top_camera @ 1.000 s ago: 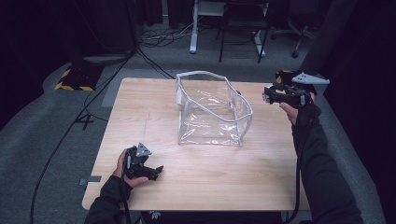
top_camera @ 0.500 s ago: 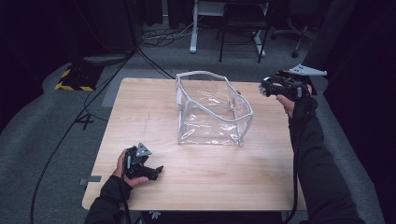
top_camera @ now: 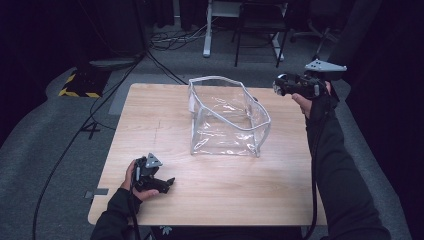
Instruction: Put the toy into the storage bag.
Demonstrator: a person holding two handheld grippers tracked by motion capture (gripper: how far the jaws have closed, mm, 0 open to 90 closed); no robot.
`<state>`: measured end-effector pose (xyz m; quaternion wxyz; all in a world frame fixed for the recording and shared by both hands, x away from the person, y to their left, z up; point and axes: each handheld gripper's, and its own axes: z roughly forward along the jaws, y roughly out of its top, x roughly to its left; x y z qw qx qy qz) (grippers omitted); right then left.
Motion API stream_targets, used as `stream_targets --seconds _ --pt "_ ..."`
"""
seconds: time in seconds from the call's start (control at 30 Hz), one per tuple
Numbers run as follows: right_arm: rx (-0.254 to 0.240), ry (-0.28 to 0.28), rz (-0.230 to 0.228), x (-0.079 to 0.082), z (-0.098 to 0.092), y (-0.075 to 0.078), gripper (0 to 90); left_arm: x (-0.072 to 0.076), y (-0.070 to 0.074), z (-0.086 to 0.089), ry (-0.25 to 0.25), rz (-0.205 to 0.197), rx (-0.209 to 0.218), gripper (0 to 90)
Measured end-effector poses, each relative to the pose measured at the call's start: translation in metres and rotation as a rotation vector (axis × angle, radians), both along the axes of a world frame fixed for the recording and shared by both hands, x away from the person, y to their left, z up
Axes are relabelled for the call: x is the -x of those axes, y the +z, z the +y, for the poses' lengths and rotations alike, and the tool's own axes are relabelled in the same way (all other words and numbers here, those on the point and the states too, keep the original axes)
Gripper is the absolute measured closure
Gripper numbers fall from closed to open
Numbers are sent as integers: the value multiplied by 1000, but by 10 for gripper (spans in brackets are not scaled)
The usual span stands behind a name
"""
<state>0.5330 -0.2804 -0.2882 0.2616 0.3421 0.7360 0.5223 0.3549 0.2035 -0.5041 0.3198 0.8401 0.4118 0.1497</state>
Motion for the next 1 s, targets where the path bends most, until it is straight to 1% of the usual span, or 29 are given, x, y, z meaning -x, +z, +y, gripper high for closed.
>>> stream_targets --seconds 0.03,0.07,0.1,0.2,0.3,0.33,0.47,0.77,1.0 --pt "17 6 0 -1 1 1 489 0 0 0 0 0 0 5" --pt "22 8 -5 -1 2 2 489 0 0 0 0 0 0 6" --pt "22 7 -1 -1 5 3 489 0 0 0 0 0 0 6" --pt "34 25 -11 -2 10 7 489 0 0 0 0 0 0 6" --pt "31 30 -10 -2 15 11 489 0 0 0 0 0 0 6" --pt "42 36 -17 -3 16 12 489 0 0 0 0 0 0 6" --pt "34 48 -14 -2 22 15 489 0 0 0 0 1 0 6" --pt "54 92 -24 2 38 18 489 0 0 0 0 0 0 5" --pt "59 120 -23 4 50 19 489 0 0 0 -1 0 0 6"
